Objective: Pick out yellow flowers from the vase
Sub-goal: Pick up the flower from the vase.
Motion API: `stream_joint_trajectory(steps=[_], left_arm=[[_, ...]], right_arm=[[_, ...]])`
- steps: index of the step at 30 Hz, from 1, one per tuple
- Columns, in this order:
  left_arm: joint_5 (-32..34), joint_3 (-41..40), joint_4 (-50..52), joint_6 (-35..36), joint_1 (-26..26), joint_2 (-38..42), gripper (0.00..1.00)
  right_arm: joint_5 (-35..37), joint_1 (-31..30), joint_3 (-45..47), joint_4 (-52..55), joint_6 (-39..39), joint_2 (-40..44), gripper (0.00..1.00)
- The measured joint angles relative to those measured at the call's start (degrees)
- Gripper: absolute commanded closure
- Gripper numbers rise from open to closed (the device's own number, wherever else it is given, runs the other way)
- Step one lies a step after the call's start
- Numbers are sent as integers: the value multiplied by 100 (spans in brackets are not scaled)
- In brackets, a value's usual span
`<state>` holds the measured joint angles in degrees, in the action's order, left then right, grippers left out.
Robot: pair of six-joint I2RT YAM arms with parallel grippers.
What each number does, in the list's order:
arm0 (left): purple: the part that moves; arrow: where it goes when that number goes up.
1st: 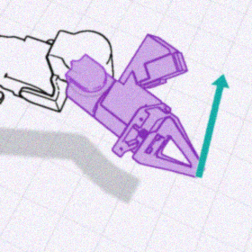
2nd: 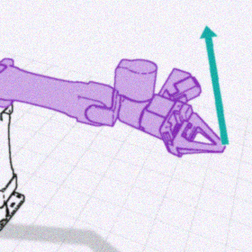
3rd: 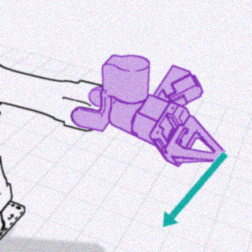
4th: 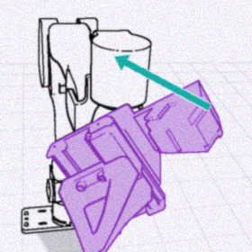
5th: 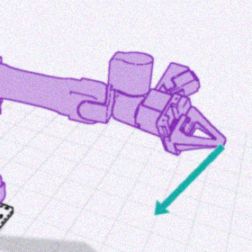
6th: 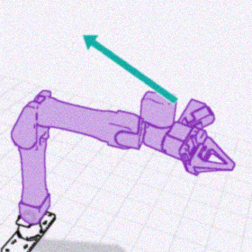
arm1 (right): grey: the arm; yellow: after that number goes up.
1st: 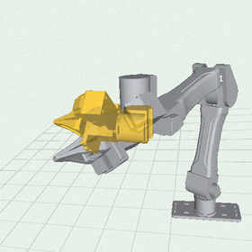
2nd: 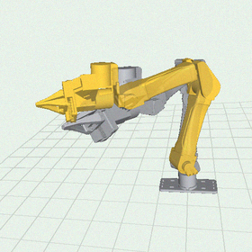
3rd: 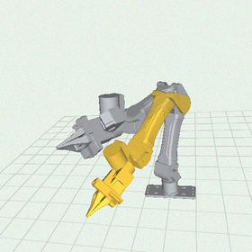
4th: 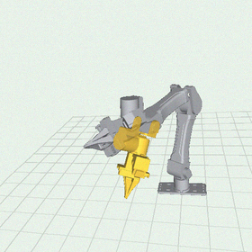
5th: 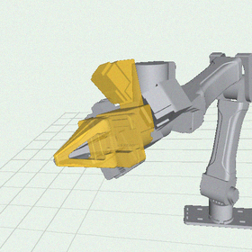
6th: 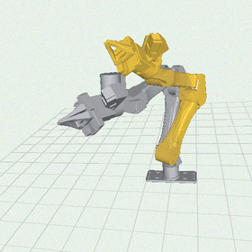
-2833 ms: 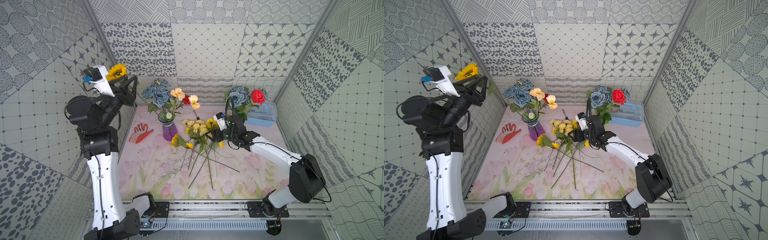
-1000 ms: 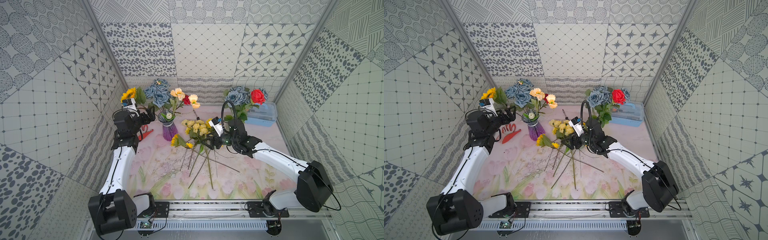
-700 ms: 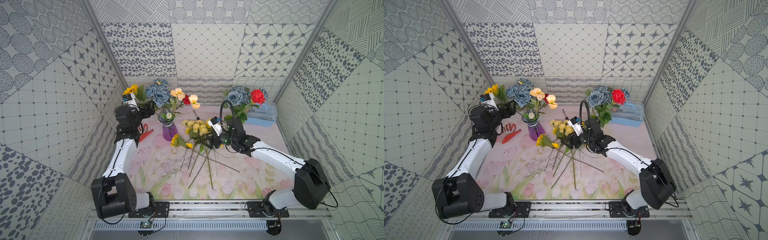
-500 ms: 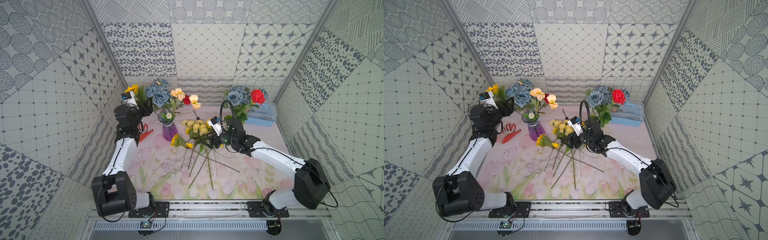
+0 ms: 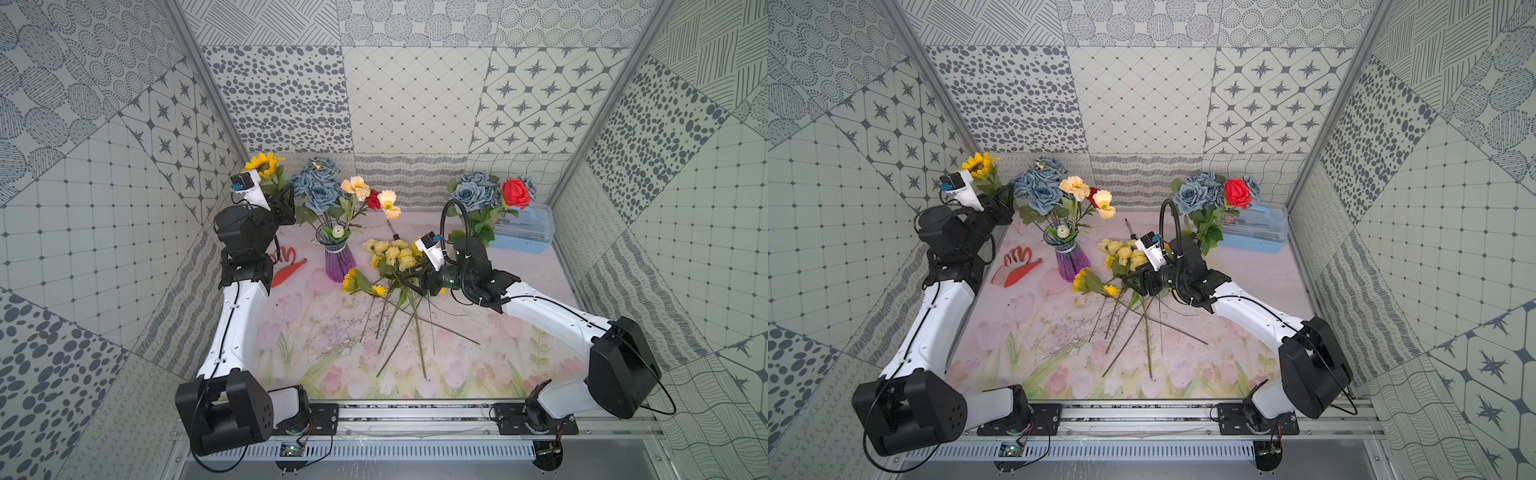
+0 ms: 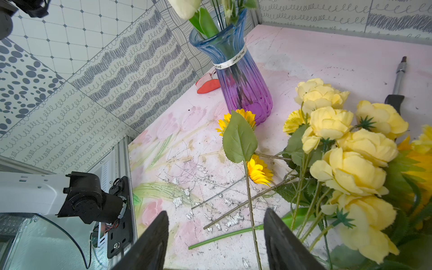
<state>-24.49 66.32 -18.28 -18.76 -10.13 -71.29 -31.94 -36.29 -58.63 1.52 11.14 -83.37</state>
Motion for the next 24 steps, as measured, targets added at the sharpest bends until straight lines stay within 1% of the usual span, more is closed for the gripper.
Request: stream_joint_trajectory(steps=[9,11,14,16,19,24], left_arm=[[-184,1668,1587,328,0,780,72],[-240,2059,1910,374,0,933,70],[-398,2671,2413,328,0,1102,69],[-575,2990,2758,201,0,1174,69],[-861,3143,3101,-59,0,1318,69],[-1307,3117,3668,-509,0,1526,69]], right_arm=[[-297,-2,-428,-7,-109,90,34],[-450,-2,-511,-90,-83,90,33],[-671,-37,-656,-166,20,90,33],[-772,-173,-796,-179,35,90,31],[-800,-540,-990,-177,-28,109,29],[-826,-1067,-1298,-212,-133,168,29]])
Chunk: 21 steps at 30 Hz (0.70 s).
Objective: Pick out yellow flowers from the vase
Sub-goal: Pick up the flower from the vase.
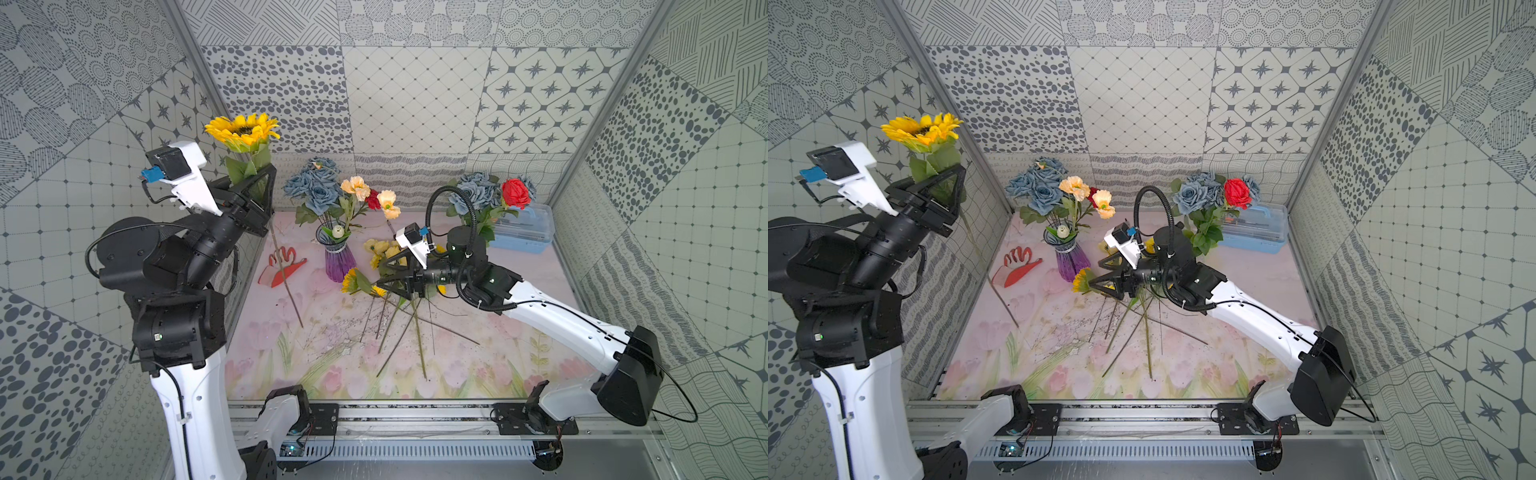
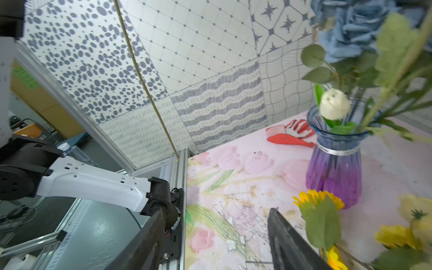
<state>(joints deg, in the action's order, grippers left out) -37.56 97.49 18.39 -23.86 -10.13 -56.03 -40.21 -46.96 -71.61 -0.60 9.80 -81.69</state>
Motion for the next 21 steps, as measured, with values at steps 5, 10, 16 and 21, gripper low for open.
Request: stream_joint_trajectory(steps=[5,10,16,21], left_arm=[[-286,-494,107,-422,0,415,70],[-435,-1497,-195,-909,0,990,71],[-487,-2651,-807,-1628,28,1296,72],[-435,-3213,-1320,-2013,140,1386,72]], right_arm=[[-79,-184,-439,-302,96,-74,26],[-151,-549,-927,-769,273,-503,26],[-221,-870,-1419,-942,404,-1252,25],[-291,-962,-1600,-999,549,-1690,24]])
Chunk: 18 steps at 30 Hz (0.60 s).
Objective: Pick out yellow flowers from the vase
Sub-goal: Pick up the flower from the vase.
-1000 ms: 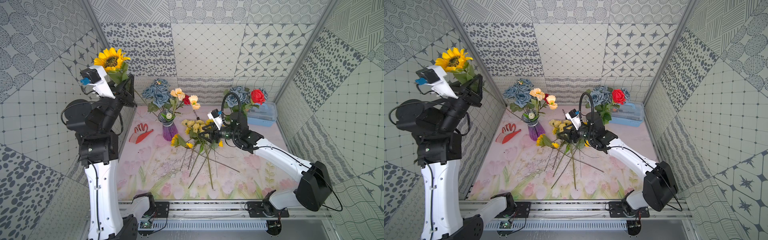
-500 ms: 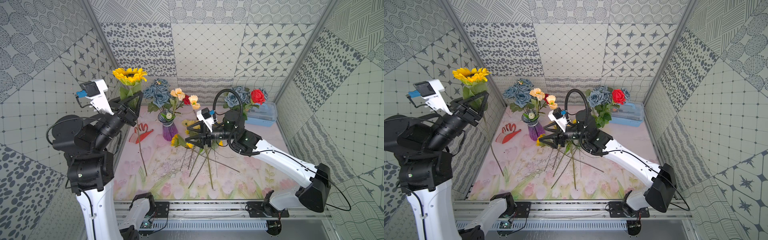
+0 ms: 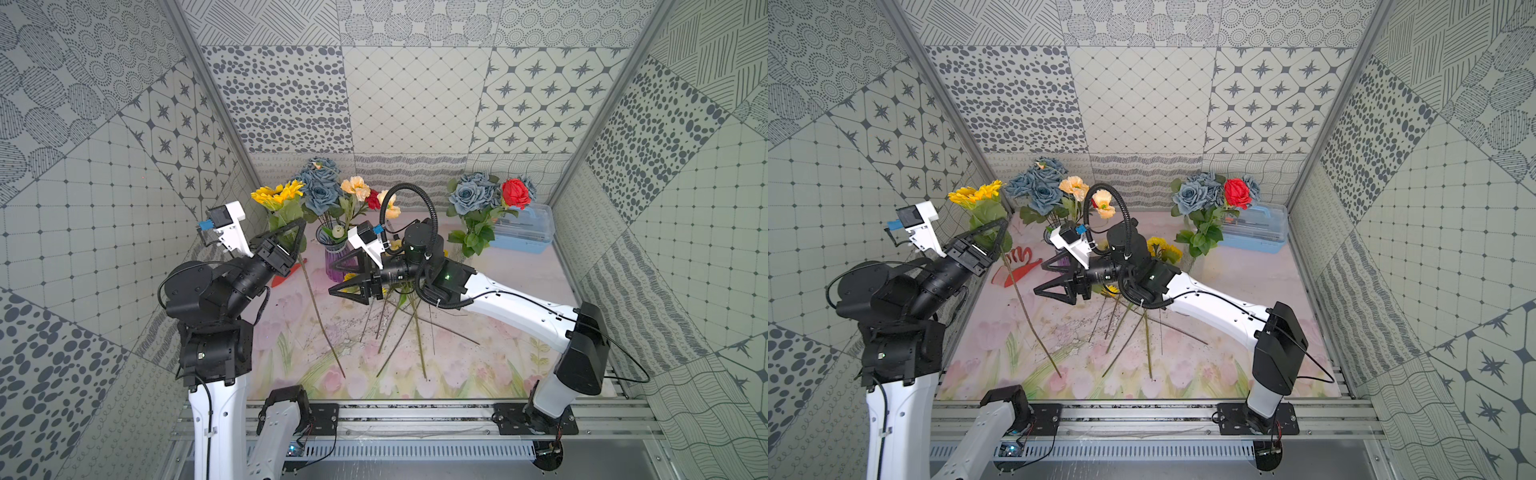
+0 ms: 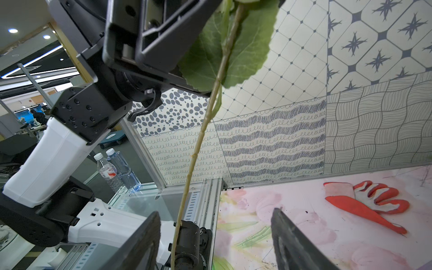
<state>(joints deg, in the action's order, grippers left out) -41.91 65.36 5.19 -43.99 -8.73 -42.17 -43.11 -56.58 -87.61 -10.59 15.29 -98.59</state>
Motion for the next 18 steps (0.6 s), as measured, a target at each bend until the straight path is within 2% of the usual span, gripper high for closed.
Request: stream_joint_trajectory(steps=[6,11,13,16,17,18], left_arm=[[186,-505,-697,-376,457,-109,73],[442,-564,-761,-175,1038,-205,73],[540,-660,-848,-107,1178,-236,74],[662,-787,-1025,-50,1314,-326,74],[691,-817,-1080,-33,1357,-369,74],[715,-835,-1123,-9,1399,-428,73]], right_arm=[[-129,-4,-315,-63,219,-455,24],[-271,-15,-356,-168,439,-632,26],[-291,-26,-356,-188,498,-649,37],[-326,-44,-358,-219,529,-675,72],[-343,-46,-358,-219,531,-680,90],[-339,-46,-356,-205,533,-680,100]])
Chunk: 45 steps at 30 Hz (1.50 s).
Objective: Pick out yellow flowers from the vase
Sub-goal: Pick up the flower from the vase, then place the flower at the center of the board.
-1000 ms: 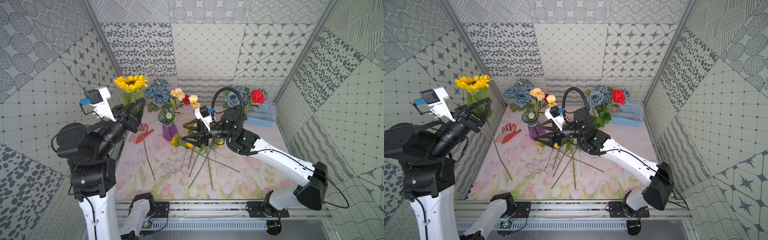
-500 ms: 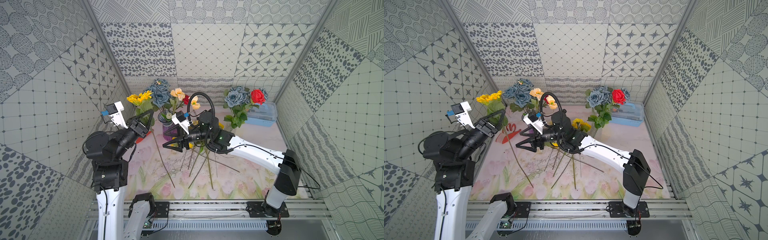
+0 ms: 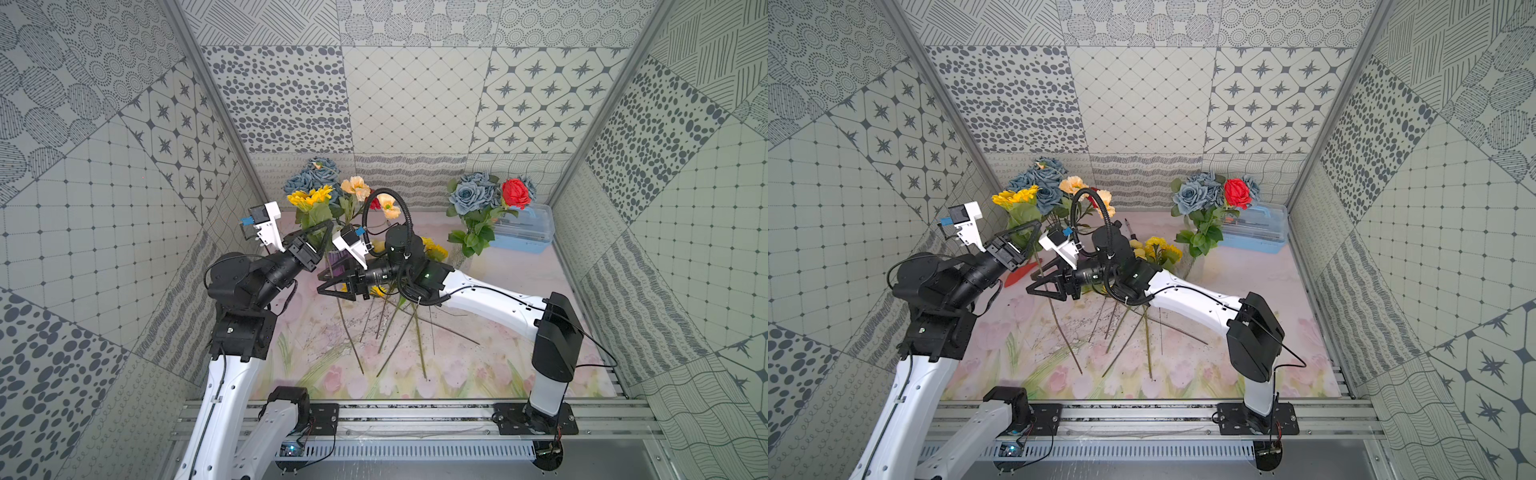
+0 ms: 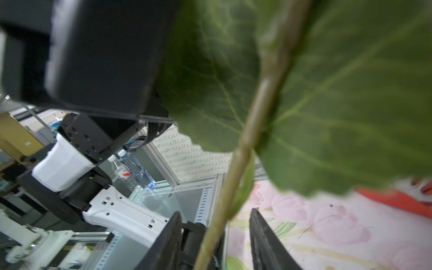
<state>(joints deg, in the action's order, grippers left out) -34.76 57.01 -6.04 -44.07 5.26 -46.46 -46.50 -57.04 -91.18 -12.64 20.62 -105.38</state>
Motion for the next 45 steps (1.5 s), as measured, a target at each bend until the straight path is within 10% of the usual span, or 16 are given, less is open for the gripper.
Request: stream_joint_trajectory(steps=[11,23,36,45], left_arm=[[647,334,739,874,151,-103,10],[1808,555,2227,1996,151,-170,5],[2601,-507,2586,2503,151,-98,3],[2962,-1106,2527,2664,151,-245,3]], right_arm=[[927,273,992,1038,-299,986,100],[2330,1869,2378,3095,-323,3346,100],[2474,2291,2474,3716,-155,1145,99],[2802,2277,2002,3670,-232,496,52]])
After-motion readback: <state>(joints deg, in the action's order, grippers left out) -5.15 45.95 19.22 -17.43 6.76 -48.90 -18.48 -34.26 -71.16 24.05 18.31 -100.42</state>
